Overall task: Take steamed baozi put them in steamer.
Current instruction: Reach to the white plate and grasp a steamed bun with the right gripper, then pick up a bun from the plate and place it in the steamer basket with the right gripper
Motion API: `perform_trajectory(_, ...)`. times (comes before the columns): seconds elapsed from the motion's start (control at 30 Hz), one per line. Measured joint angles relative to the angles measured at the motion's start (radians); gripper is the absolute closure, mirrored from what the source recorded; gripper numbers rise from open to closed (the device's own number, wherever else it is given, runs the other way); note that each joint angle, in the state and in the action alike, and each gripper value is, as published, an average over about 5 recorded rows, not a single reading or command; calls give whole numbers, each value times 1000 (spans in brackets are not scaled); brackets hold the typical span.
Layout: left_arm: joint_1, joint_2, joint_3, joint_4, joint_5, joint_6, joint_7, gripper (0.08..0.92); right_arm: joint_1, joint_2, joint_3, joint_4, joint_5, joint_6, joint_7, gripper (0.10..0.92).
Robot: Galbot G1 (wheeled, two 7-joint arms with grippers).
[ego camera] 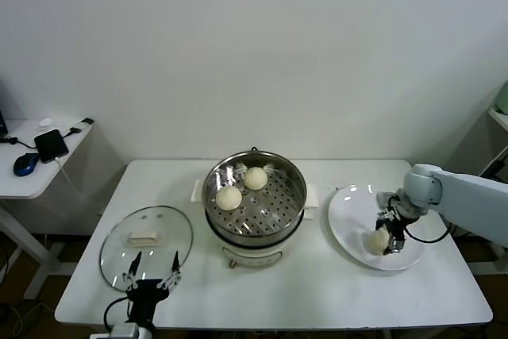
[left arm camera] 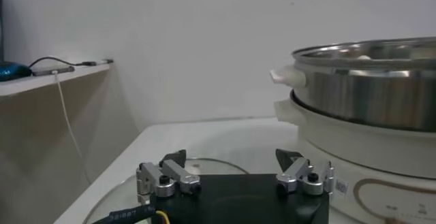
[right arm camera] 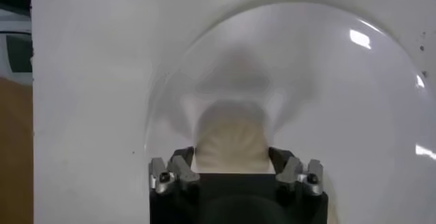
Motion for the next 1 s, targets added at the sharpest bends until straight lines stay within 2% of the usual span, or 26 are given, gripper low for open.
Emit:
perform_trajectory(0.4, 3, 0, 13, -13, 2, 0, 0, 177, 184, 45, -62, 31, 47, 33, -53, 330)
perform_trajectory(0.73, 1, 0, 22, -25, 3, 3, 1, 177, 498, 221, -134, 98, 121, 153, -106, 330)
perform_trajectory(1.0, 2, 3, 24, -29, 2, -1, 1, 177, 570, 359, -103, 226, 51, 292, -88, 330)
